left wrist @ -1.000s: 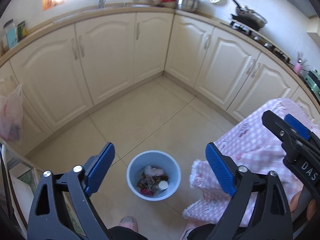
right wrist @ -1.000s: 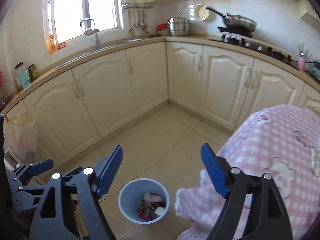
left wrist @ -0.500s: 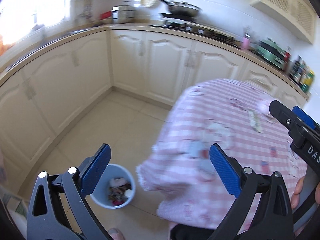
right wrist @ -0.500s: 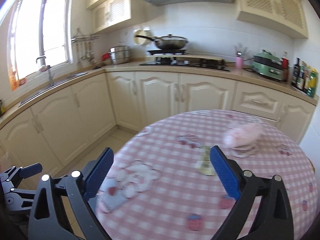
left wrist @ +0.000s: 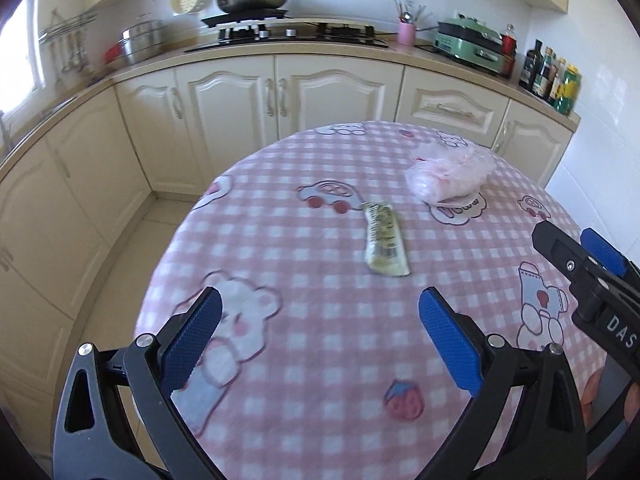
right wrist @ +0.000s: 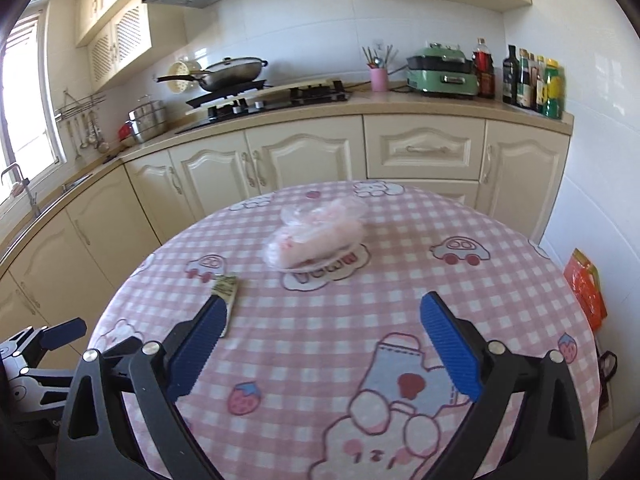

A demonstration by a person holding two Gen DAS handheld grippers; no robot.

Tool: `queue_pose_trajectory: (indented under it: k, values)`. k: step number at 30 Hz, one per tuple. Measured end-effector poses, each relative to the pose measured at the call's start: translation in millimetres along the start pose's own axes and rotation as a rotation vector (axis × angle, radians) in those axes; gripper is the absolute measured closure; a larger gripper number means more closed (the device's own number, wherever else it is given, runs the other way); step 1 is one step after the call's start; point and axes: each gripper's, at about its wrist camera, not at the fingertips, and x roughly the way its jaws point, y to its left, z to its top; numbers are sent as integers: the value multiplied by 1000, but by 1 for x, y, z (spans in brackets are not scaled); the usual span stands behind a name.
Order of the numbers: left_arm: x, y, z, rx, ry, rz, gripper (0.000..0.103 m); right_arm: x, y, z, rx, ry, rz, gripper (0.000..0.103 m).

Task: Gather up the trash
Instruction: 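Swing both open tools back toward the table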

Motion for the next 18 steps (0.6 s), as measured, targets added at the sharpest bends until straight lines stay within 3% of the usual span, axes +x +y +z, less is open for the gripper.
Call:
queue_pose_trajectory:
  k: [5,7,14,15,16,17,18]
  values:
    - [31,-24,14,55,37,1,8,21,-18,6,17,24,-22,8]
    - [42,-31,19,76,49,11,13,28,-22,7,19,31,-25,8]
    - [78,-37,29,88,116,-27,54,50,-18,21,7,46,-24,8]
    - [78,-35,31,84,109,-39,72,52,-16,24,2,45,-18,8]
    - [78,-35,33,83,105,-46,84,56,-13,29,1,43,-11,8]
    - [78,-32,36,73,106,-65,93,59,-11,33,1,42,-8,8]
    - [77,-30,38,61,101,-65,96,62,-11,37,5,42,-3,8]
